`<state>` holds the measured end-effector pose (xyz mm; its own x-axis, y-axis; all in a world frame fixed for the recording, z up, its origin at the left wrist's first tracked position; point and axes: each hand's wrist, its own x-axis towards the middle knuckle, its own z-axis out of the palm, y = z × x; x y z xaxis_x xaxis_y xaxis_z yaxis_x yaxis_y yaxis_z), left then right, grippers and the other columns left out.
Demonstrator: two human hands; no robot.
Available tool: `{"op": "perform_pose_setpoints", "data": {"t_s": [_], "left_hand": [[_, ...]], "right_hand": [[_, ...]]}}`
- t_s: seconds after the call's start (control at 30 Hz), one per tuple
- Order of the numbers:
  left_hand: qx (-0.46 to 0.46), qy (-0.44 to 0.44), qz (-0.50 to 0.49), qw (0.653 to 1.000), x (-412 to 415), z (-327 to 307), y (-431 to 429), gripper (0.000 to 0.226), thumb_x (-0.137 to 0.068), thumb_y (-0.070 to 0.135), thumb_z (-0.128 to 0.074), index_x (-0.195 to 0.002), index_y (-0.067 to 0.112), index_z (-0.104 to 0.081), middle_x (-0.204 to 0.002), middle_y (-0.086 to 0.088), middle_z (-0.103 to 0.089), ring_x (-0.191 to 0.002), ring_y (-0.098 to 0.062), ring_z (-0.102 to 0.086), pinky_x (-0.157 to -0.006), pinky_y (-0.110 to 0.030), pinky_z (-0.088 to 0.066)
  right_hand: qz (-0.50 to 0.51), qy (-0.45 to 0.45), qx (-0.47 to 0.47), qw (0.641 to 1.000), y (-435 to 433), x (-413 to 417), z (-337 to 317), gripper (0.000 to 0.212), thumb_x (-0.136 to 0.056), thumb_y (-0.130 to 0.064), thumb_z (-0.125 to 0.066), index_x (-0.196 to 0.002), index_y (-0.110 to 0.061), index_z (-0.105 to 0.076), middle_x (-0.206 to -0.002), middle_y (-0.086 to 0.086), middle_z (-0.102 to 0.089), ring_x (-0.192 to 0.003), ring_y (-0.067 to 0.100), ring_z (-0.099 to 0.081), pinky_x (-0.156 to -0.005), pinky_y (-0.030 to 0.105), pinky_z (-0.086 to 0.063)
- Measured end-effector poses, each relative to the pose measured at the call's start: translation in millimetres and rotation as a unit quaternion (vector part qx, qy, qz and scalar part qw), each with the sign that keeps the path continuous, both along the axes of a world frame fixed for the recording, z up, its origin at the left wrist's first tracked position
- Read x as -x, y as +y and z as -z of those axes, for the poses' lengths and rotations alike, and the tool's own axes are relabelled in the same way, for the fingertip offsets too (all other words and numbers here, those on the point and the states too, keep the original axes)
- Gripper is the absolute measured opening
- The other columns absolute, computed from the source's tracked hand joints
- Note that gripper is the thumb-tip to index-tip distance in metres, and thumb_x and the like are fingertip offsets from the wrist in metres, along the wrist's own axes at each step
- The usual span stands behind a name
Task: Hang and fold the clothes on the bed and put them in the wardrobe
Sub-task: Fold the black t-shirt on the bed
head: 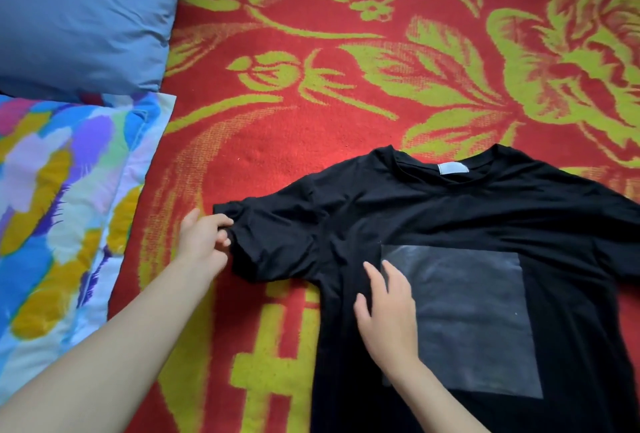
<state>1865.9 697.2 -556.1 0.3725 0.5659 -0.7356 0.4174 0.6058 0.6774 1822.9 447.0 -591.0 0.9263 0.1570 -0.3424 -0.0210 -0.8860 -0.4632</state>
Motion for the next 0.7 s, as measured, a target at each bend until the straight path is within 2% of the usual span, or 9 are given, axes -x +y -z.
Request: {"op": "perform_pose_setpoints", "data": {"t_s": [0.13,0.27,0.3,0.37,0.4,0.47,0.53,0.6,0.7], "left_hand": [[0.055,-0.178,0.118,0.975,-23.4,-38.9,-68.8,0.082,-0.083,-0.015,-0.044,-0.147,0.027,-0.016,-0.083,-0.003,-0.052,-0.032,-0.002,-0.036,-0.035,-0.014,-0.032],[0.184,-0.235,0.348,0.889,-32.6,-48.1,-132.0,0.102,-0.079,0.017,-0.062,-0.143,0.046,0.011,-0.123,0.003,-0.04,-0.069,-0.02,-0.069,-0.057,-0.026,-0.053],[0.153,-0.207,0.401,0.879,-30.8,-43.1,-139.7,0.1,-0.079,0.024,-0.064,-0.144,0.045,0.01,-0.132,0.004,-0.034,-0.075,-0.021,-0.069,-0.059,-0.027,-0.053],[-0.039,-0.12,0.492,0.862,-24.2,-24.6,-142.0,0.087,-0.086,0.026,-0.063,-0.148,0.035,-0.004,-0.147,0.002,-0.025,-0.095,-0.024,-0.066,-0.074,-0.031,-0.054],[-0.171,-0.067,0.541,0.82,-18.1,-11.0,-138.9,0.076,-0.09,0.026,-0.059,-0.149,0.03,-0.011,-0.151,0.0,-0.022,-0.114,-0.027,-0.056,-0.089,-0.035,-0.048],[-0.383,0.048,0.655,0.65,0.6,18.0,-132.6,0.066,-0.094,0.034,-0.048,-0.149,0.025,-0.014,-0.157,-0.003,-0.01,-0.139,-0.027,-0.025,-0.107,-0.035,-0.028],[-0.449,0.099,0.741,0.489,20.3,41.7,-131.9,0.064,-0.096,0.044,-0.038,-0.15,0.03,-0.007,-0.158,-0.002,0.007,-0.144,-0.019,-0.003,-0.112,-0.036,-0.017],[-0.433,0.122,0.788,0.421,35.1,57.9,-135.9,0.062,-0.096,0.048,-0.034,-0.149,0.035,-0.005,-0.157,-0.004,0.014,-0.145,-0.019,0.008,-0.114,-0.037,-0.014],[-0.428,0.139,0.801,0.395,40.8,68.8,-134.1,0.061,-0.095,0.049,-0.035,-0.147,0.043,-0.004,-0.156,-0.005,0.017,-0.144,-0.021,0.014,-0.113,-0.039,-0.017]], "right_hand": [[0.119,0.012,0.059,0.991,-70.8,-1.8,6.3,0.048,-0.09,-0.012,-0.055,-0.137,-0.01,-0.045,-0.146,0.015,-0.035,-0.137,0.029,-0.026,-0.104,0.043,-0.029],[0.18,0.01,0.079,0.98,-116.7,-2.3,7.0,0.05,-0.088,-0.006,-0.057,-0.137,-0.005,-0.045,-0.145,0.021,-0.034,-0.134,0.036,-0.028,-0.104,0.046,-0.028],[0.189,0.003,0.078,0.979,-124.4,-2.9,6.4,0.051,-0.087,-0.005,-0.058,-0.136,-0.004,-0.045,-0.145,0.023,-0.034,-0.133,0.038,-0.029,-0.105,0.047,-0.028],[0.203,-0.007,0.076,0.976,-137.9,-5.1,4.9,0.051,-0.086,-0.003,-0.059,-0.136,-0.003,-0.045,-0.144,0.025,-0.034,-0.131,0.041,-0.03,-0.103,0.049,-0.029],[0.204,-0.01,0.079,0.976,-144.2,-6.1,4.2,0.052,-0.086,-0.004,-0.059,-0.136,-0.003,-0.045,-0.144,0.025,-0.034,-0.131,0.041,-0.03,-0.102,0.05,-0.03],[0.191,-0.01,0.097,0.977,-156.0,-8.5,4.3,0.052,-0.087,-0.006,-0.058,-0.137,-0.005,-0.044,-0.146,0.023,-0.031,-0.133,0.038,-0.027,-0.102,0.049,-0.031],[0.157,0.016,0.138,0.978,-167.4,-11.1,5.6,0.054,-0.091,-0.015,-0.055,-0.142,-0.011,-0.038,-0.151,0.02,-0.024,-0.138,0.033,-0.021,-0.103,0.046,-0.029],[0.104,0.044,0.186,0.976,-179.5,-12.2,7.4,0.056,-0.094,-0.025,-0.049,-0.146,-0.018,-0.029,-0.155,0.015,-0.014,-0.142,0.028,-0.012,-0.106,0.041,-0.027],[0.081,0.048,0.198,0.976,-198.8,-22.3,9.5,0.056,-0.095,-0.029,-0.049,-0.146,-0.02,-0.03,-0.155,0.014,-0.015,-0.142,0.027,-0.012,-0.107,0.04,-0.026]]}}
